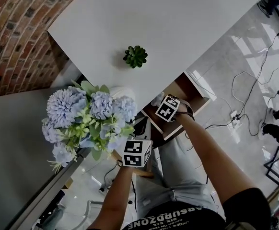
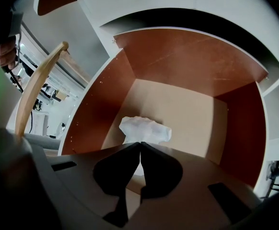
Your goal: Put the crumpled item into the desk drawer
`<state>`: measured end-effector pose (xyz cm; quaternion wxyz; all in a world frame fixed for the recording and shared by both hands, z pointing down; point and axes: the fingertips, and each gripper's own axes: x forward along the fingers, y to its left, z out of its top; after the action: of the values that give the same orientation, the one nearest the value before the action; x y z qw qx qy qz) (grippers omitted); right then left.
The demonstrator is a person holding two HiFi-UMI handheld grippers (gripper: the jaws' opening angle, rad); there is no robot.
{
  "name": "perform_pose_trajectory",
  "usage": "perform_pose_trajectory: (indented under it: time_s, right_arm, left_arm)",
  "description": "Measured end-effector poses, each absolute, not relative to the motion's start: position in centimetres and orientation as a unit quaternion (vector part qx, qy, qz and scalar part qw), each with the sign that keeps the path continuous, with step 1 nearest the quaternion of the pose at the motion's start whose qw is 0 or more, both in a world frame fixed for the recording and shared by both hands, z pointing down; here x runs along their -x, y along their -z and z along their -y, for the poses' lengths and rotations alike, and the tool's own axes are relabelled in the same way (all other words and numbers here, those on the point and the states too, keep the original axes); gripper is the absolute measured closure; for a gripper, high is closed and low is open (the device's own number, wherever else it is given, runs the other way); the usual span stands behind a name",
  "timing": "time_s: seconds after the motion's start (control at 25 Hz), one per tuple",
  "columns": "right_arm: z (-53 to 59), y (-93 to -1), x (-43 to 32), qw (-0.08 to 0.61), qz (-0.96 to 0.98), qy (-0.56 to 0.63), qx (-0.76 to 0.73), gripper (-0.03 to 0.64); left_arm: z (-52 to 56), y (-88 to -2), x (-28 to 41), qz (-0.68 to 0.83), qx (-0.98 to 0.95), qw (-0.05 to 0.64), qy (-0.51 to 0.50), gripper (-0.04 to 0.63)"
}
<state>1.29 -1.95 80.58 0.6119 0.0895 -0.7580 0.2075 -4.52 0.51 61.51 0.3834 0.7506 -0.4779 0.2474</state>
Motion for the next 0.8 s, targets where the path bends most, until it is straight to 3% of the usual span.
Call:
perform_pose_trajectory:
  time_s: [0.56, 0.8]
  right_arm:
    - [1.4, -81.9, -1.2, 0.627, 0.748, -0.204, -0.076, 0.614]
    - [1.3, -82.0, -1.2, 0.625, 0.746, -0.217, -0.081, 0.583]
  left_arm:
    - [-1.3, -61.9, 4.9, 0.482, -0.745, 0.389, -0.248, 0.598]
    - [-1.1, -62.0, 5.0, 0.482, -0.746, 0.388, -0.247, 0.598]
